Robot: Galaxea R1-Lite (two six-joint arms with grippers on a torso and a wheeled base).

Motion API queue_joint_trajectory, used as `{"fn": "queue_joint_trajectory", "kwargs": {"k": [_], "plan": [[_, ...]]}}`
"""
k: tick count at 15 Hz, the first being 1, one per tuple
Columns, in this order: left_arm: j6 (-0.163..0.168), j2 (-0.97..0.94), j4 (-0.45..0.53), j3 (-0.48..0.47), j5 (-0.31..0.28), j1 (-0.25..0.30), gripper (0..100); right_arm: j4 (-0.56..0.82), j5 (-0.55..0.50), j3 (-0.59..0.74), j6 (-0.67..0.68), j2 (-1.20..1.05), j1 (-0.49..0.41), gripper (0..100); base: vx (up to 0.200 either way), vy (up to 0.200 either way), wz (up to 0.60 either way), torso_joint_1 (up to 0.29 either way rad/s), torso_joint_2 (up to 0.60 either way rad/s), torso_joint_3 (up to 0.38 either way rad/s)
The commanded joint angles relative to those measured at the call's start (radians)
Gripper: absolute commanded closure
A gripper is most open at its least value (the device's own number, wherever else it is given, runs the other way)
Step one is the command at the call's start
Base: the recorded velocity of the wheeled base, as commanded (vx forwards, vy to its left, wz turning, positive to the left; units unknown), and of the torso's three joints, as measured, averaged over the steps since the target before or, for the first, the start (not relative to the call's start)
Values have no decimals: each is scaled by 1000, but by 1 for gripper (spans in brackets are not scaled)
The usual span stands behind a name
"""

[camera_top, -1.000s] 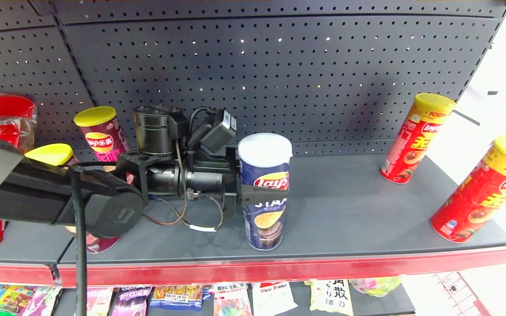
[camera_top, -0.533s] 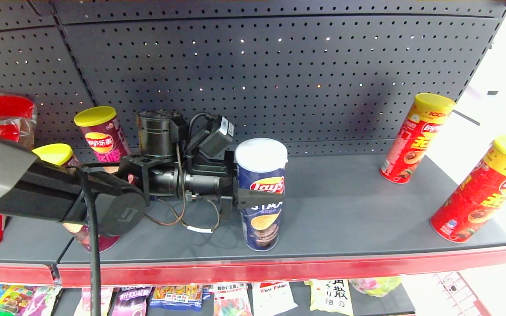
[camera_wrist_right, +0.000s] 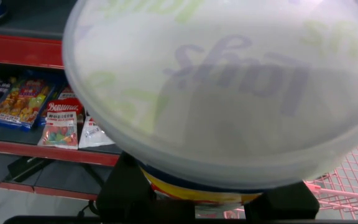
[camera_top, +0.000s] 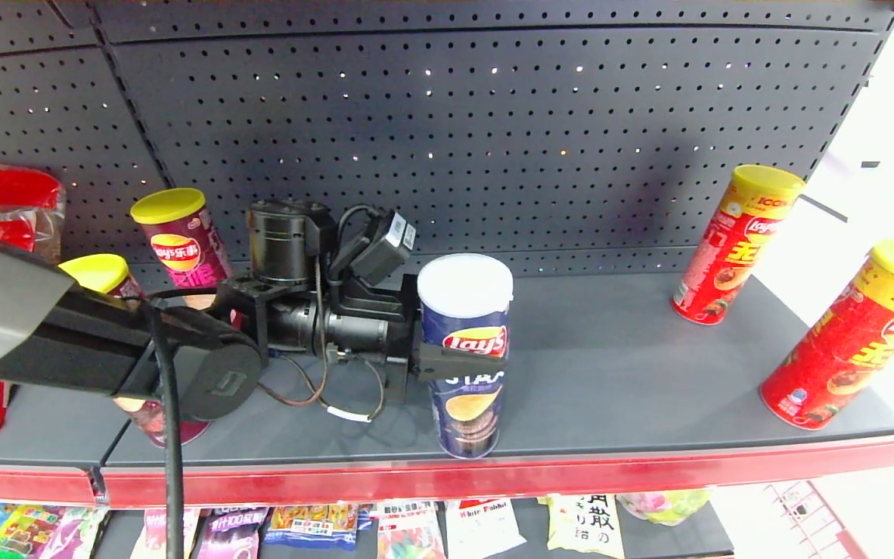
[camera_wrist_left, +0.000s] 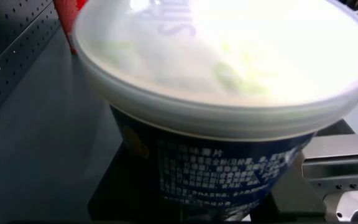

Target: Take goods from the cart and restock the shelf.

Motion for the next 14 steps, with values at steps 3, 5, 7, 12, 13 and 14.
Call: {"fn": "queue_joint_trajectory", "kwargs": {"k": [3, 5, 7, 12, 13, 14], "plan": [[5, 13, 0, 4, 7, -1, 100, 0, 0, 0, -1, 2, 1, 100, 0, 0, 0, 0, 0, 0], [8, 14, -1, 7, 2, -6, 100, 1, 0, 0, -1, 2, 1, 100, 0, 0, 0, 0, 0, 0], [8, 14, 0, 5, 0, -9, 100, 1, 0, 0, -1, 2, 1, 100, 0, 0, 0, 0, 0, 0], [8, 31, -1, -1, 10, -12, 100, 1, 0, 0, -1, 2, 1, 100, 0, 0, 0, 0, 0, 0], [10, 34, -1, -2, 5, -12, 100, 1, 0, 0, -1, 2, 1, 100, 0, 0, 0, 0, 0, 0], [11, 34, -1, -1, 5, -12, 100, 1, 0, 0, -1, 2, 1, 100, 0, 0, 0, 0, 0, 0]]}}
